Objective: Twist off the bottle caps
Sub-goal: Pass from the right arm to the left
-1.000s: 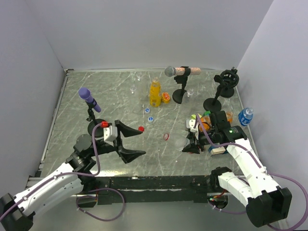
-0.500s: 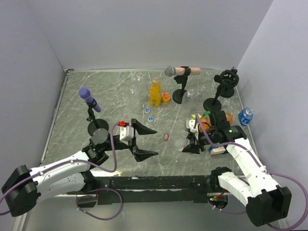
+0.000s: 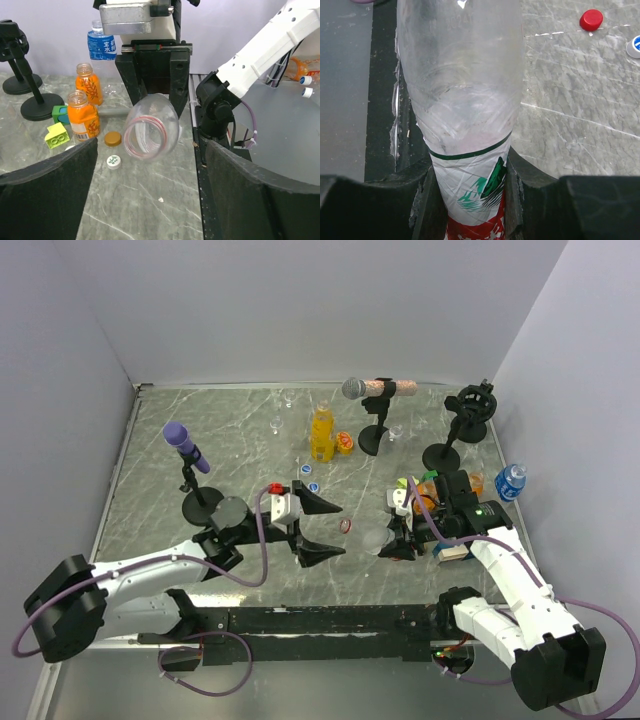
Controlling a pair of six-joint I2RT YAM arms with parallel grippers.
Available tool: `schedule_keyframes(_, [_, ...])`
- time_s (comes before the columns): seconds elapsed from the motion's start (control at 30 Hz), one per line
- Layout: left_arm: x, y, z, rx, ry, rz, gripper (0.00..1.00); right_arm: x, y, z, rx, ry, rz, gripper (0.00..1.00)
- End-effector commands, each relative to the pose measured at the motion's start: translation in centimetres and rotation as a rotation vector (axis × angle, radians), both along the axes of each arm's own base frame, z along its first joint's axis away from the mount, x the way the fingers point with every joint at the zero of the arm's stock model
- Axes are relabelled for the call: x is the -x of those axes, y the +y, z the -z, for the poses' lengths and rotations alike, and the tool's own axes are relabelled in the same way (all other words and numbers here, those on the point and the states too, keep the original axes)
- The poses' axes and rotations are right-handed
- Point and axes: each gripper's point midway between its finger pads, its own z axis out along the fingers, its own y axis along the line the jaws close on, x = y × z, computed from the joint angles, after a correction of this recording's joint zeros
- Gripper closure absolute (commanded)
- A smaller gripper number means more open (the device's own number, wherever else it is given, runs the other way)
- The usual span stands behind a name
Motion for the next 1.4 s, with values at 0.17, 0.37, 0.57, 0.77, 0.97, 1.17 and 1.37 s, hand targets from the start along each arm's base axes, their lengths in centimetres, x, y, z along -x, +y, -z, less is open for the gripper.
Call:
schedule_keyframes(0.17, [-0.4, -1.4, -3.1, 0.06, -0.026, 0.025, 0.28, 0.2, 0.5, -0.9, -0.043, -0.03, -0.038, 0.67])
schedule_keyframes(0.37, [-0.2, -1.5, -2.9, 0.045, -0.018, 0.038, 0.48, 0.2, 0.5, -0.9, -0.042, -0.033, -0.038, 0.67])
schedule_keyframes(0.57, [0.0, -1.5, -2.9, 0.028, -0.023, 0.051, 0.93, 0.2, 0.5, -0.9, -0.043, -0.033, -0.035, 0.65])
schedule_keyframes(0.77, [0.0, -0.5, -2.6, -0.017, 0.014, 0.01, 0.99, 0.1, 0.6, -1.4, -0.058, -0.049, -0.013, 0.01])
schedule_keyframes(0.97, [0.1, 1.9, -2.8, -0.081, 0.053, -0.081, 0.99, -0.6, 0.3, -2.3, -0.07, -0.084, 0.034, 0.01])
schedule_keyframes(1.17, [-1.6, 5.9, -2.8, -0.25, 0.175, -0.309, 0.99, -1.9, -0.7, -2.3, -0.04, -0.135, 0.115, 0.01])
schedule_keyframes(1.37, [-3.0, 9.8, -3.2, -0.409, 0.243, -0.513, 0.99, -2.8, -1.3, -1.9, -0.011, -0.158, 0.161, 0.01])
